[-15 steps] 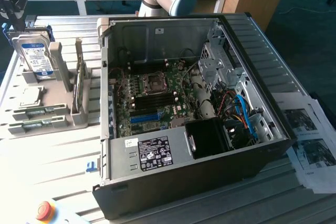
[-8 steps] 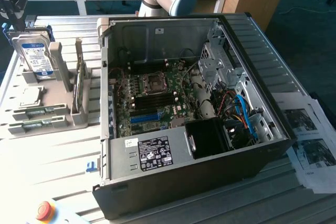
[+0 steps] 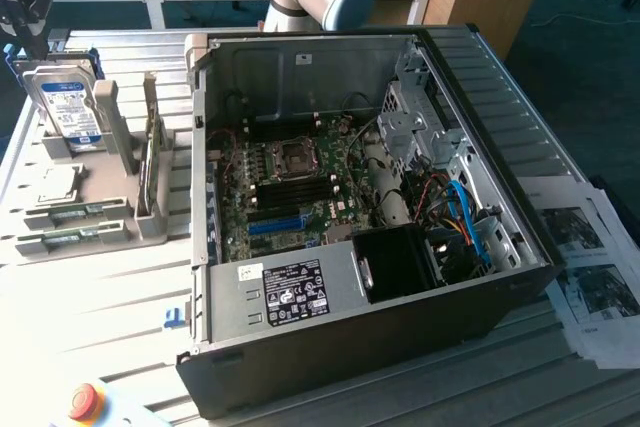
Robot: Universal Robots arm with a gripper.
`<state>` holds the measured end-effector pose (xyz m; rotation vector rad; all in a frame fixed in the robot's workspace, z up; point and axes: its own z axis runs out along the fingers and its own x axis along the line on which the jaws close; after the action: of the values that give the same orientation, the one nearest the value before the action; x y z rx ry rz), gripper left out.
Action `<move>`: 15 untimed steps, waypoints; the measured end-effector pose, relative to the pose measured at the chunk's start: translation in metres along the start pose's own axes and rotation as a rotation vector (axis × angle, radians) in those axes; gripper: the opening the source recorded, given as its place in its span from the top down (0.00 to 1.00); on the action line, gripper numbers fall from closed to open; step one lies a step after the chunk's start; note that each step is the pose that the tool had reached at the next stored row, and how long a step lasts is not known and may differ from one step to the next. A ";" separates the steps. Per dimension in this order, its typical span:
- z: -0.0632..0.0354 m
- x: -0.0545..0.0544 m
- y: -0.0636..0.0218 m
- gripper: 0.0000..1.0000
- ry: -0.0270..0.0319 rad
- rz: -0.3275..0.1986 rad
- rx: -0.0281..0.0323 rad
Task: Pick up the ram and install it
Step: 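Pick up the ram and move it above insertion slot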
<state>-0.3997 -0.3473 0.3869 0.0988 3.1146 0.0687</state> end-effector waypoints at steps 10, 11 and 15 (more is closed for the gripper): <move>0.0000 0.000 0.0000 0.90 0.0057 -0.125 -0.0036; 0.0000 0.000 0.0000 0.90 0.0063 -0.138 -0.0040; 0.0000 0.000 0.0000 0.90 0.0086 -0.191 -0.0059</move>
<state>-0.3997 -0.3473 0.3869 -0.1993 3.1139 0.0745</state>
